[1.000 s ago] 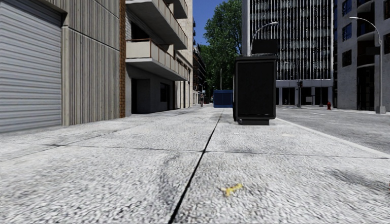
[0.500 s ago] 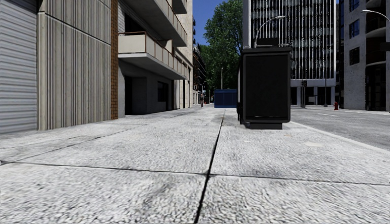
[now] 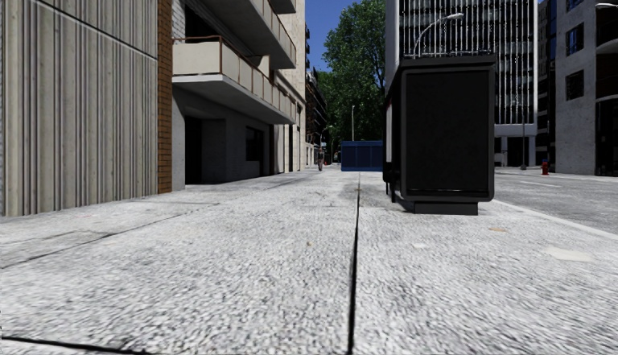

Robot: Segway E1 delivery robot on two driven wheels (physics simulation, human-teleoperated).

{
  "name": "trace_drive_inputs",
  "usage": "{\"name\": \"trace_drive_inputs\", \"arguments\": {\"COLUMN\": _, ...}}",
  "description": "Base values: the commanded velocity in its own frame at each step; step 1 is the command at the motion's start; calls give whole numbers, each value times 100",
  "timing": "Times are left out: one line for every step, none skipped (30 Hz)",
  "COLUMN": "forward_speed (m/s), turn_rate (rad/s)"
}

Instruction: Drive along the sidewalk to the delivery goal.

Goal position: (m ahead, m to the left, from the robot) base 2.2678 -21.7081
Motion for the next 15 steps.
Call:
{"name": "trace_drive_inputs", "arguments": {"forward_speed": 200, "turn_rate": 0}}
{"name": "trace_drive_inputs", "arguments": {"forward_speed": 200, "turn_rate": 0}}
{"name": "trace_drive_inputs", "arguments": {"forward_speed": 200, "turn_rate": 0}}
{"name": "trace_drive_inputs", "arguments": {"forward_speed": 200, "turn_rate": 0}}
{"name": "trace_drive_inputs", "arguments": {"forward_speed": 200, "turn_rate": 0}}
{"name": "trace_drive_inputs", "arguments": {"forward_speed": 200, "turn_rate": 0}}
{"name": "trace_drive_inputs", "arguments": {"forward_speed": 200, "turn_rate": 0}}
{"name": "trace_drive_inputs", "arguments": {"forward_speed": 200, "turn_rate": 0}}
{"name": "trace_drive_inputs", "arguments": {"forward_speed": 200, "turn_rate": 0}}
{"name": "trace_drive_inputs", "arguments": {"forward_speed": 200, "turn_rate": -12}}
{"name": "trace_drive_inputs", "arguments": {"forward_speed": 200, "turn_rate": -17}}
{"name": "trace_drive_inputs", "arguments": {"forward_speed": 200, "turn_rate": -19}}
{"name": "trace_drive_inputs", "arguments": {"forward_speed": 200, "turn_rate": -20}}
{"name": "trace_drive_inputs", "arguments": {"forward_speed": 200, "turn_rate": -20}}
{"name": "trace_drive_inputs", "arguments": {"forward_speed": 200, "turn_rate": -20}}
